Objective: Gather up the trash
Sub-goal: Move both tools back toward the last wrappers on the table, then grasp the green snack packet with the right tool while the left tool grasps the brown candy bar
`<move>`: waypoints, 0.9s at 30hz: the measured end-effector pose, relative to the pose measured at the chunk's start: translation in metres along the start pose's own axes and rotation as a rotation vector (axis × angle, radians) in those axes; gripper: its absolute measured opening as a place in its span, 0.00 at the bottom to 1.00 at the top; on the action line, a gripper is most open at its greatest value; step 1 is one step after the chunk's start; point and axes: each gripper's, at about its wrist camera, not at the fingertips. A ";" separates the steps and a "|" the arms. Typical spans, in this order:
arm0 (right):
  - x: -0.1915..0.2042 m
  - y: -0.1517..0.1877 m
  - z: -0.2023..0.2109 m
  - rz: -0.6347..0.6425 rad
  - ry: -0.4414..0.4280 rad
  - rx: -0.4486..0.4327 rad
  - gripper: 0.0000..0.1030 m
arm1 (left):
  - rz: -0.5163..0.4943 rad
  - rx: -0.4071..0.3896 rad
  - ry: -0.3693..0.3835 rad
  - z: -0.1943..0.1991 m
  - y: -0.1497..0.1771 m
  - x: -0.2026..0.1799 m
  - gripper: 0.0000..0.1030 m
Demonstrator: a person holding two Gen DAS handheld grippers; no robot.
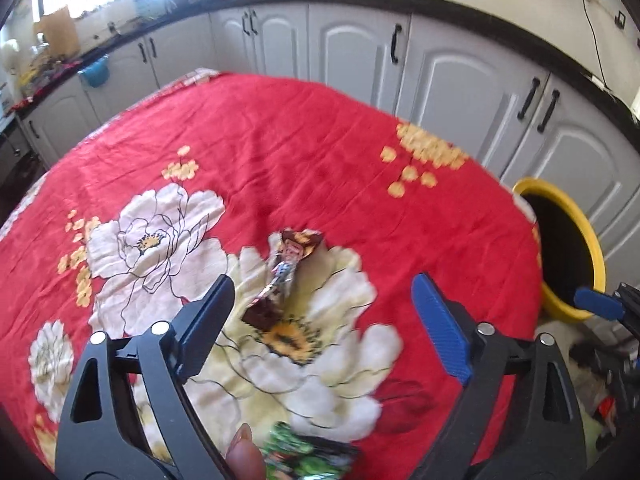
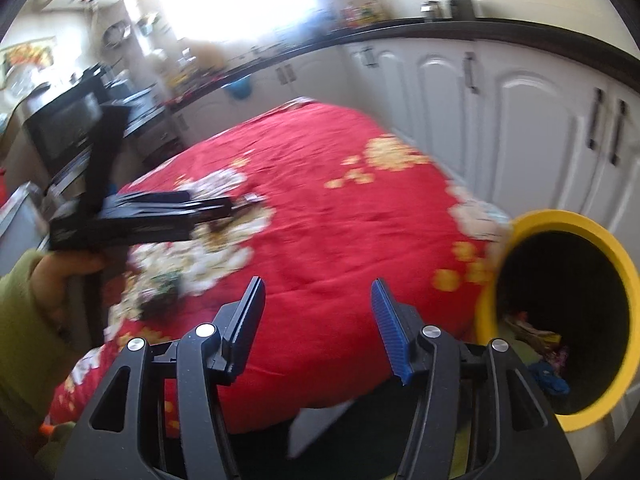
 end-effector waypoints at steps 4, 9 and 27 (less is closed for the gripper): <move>0.047 0.008 -0.021 0.081 -0.071 0.063 0.52 | -0.052 0.037 0.035 -0.015 -0.003 0.012 0.70; 0.087 0.021 -0.048 0.102 -0.119 0.138 0.52 | -0.093 0.085 0.101 -0.037 -0.008 0.019 0.59; 0.115 0.017 -0.121 -0.035 -0.173 0.241 0.44 | 0.025 0.076 0.199 -0.068 -0.006 0.056 0.12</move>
Point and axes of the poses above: each gripper's, at about its wrist camera, not at the fingertips, and z roughly against the way its jaws point, x to its left, y to its underside, and after that the axes turned 9 degrees about -z, right-handed
